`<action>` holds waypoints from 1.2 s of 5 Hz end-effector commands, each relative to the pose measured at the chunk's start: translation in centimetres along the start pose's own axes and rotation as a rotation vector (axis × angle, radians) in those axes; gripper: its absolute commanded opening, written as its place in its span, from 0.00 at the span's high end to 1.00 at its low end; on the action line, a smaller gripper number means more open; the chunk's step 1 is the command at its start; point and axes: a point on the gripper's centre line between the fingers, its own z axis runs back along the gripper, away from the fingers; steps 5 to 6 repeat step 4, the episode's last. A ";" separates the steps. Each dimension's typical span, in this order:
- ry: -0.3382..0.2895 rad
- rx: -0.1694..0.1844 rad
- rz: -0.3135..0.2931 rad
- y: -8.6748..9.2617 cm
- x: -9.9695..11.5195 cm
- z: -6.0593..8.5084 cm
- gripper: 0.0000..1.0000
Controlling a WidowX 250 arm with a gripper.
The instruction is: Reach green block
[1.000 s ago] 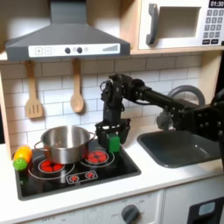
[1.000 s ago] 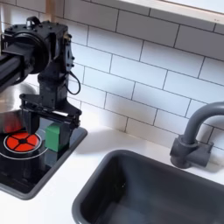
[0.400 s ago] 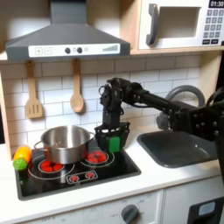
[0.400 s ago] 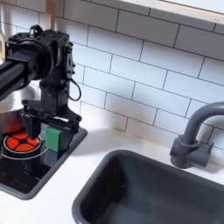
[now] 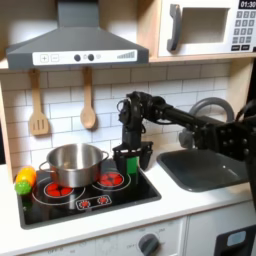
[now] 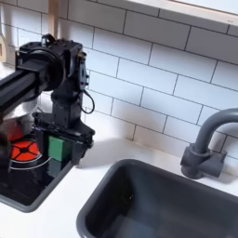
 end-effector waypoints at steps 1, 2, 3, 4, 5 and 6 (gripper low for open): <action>0.004 0.002 0.008 0.5 0.3 -0.3 0.00; -0.005 -0.001 0.004 0.5 0.5 -0.1 0.00; -0.001 0.002 -0.005 0.2 0.4 -0.1 0.00; -0.003 0.000 -0.005 0.2 0.5 -0.1 0.00; -0.003 0.000 -0.005 0.2 0.5 -0.1 0.00; -0.003 0.000 -0.005 0.2 0.5 -0.1 0.00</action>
